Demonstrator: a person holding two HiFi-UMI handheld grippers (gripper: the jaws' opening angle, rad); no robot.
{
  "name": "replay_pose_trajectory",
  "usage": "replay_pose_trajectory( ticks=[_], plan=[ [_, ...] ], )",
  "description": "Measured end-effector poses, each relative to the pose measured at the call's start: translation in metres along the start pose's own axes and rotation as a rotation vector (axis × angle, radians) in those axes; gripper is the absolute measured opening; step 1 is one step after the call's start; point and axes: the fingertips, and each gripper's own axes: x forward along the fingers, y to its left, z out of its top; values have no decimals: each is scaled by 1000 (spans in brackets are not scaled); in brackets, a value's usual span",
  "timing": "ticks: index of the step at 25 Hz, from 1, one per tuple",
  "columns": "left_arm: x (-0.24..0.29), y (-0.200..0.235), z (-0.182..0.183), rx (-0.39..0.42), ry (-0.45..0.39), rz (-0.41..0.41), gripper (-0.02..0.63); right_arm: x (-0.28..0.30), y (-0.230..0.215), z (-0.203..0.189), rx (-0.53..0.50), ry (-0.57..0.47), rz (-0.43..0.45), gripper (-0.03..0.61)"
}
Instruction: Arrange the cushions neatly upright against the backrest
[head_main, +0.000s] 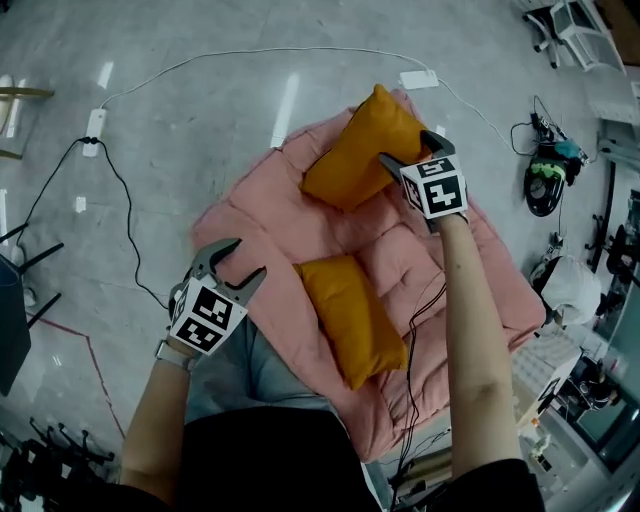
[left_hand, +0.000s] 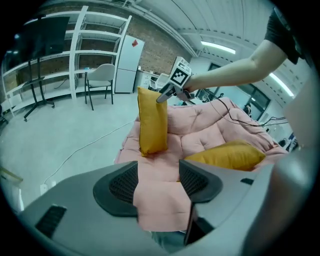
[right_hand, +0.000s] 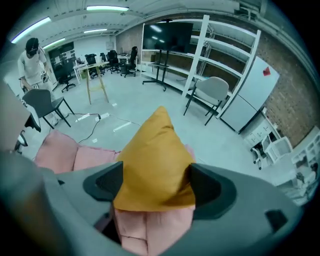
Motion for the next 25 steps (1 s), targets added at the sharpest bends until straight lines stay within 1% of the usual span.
replay_pose_trajectory(
  ticks=[4, 10, 12, 14, 16, 20, 23, 25],
  plan=[
    [1, 0, -4, -5, 5, 5, 261, 14, 1, -1, 1, 4, -1, 397],
    [6, -3, -6, 16, 20, 3, 261, 12, 12, -7, 66, 23, 36, 225],
    [6, -6, -5, 30, 22, -1, 261, 3, 16, -8, 96, 21, 43, 198],
    [6, -9, -4, 47, 22, -6, 261, -9, 19, -14, 134, 22, 42, 184],
    [7, -13, -1, 65, 23, -13, 261, -23, 18, -22, 199, 20, 34, 173],
    [18, -19, 2, 107, 28, -38, 268, -57, 18, -44, 382, 1, 20, 155],
    [38, -22, 3, 127, 51, -46, 283, -81, 23, -61, 506, -32, 18, 141],
    [57, -25, 8, 151, 71, -52, 291, -98, 28, -70, 572, -58, 15, 132]
  ],
)
